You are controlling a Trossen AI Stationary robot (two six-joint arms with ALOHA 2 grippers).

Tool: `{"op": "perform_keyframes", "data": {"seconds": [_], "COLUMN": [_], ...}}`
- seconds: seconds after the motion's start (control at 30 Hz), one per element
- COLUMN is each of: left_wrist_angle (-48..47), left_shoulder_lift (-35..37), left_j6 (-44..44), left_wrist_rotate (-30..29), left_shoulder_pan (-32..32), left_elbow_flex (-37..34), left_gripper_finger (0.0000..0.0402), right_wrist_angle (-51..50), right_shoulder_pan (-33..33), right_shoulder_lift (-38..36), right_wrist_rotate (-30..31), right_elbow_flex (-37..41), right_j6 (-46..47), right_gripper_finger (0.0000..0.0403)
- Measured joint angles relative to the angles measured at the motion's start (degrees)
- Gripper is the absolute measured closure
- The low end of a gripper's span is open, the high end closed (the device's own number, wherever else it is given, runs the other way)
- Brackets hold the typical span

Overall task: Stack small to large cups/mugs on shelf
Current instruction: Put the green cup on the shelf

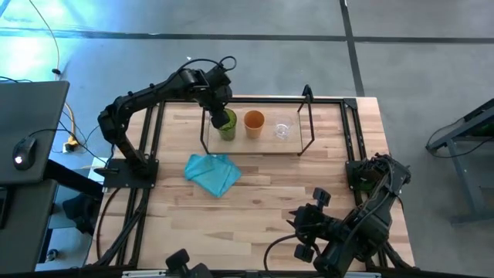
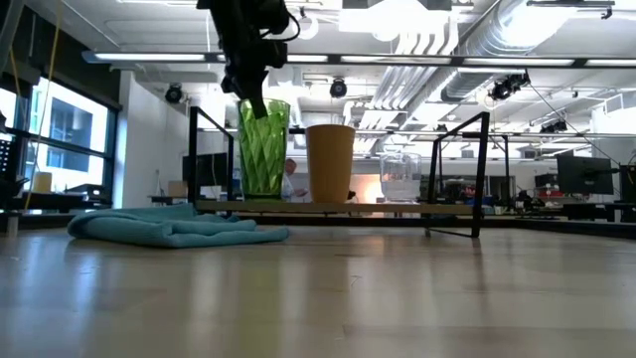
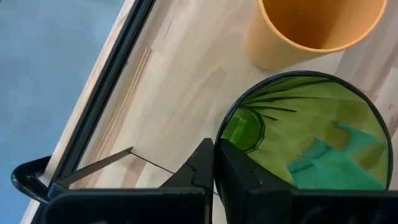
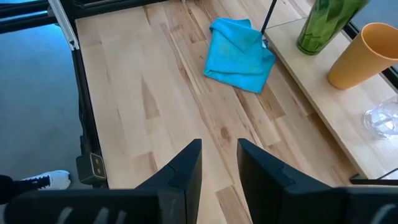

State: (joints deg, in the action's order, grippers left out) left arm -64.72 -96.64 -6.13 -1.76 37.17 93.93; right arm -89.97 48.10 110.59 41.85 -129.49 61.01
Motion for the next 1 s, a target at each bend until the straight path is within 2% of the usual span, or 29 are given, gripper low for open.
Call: {"op": "perform_keyframes", "data": {"seconds": [0.7, 1.0], "left_wrist_angle": [-0.8, -1.6], "left_shoulder_lift": [0.0, 0.0], "left_j6": [-1.3, -1.8], "left_wrist_rotate": [-0.4, -0.4], "left_shoulder_pan": [1.2, 1.2], "left_elbow_flex": [0.0, 0.0], "left_gripper_finger": [0.04, 0.0378], "right_wrist_angle": [0.0, 0.0], "right_shoulder_pan": [-0.1, -0.1], "right_shoulder_lift": [0.0, 0.0], "right_wrist_rotate": [0.0, 0.0], "right_elbow_flex": [0.0, 0.0], "right_j6": [-1.5, -1.5], "right_gripper_finger": [0.0308, 0.0308]}}
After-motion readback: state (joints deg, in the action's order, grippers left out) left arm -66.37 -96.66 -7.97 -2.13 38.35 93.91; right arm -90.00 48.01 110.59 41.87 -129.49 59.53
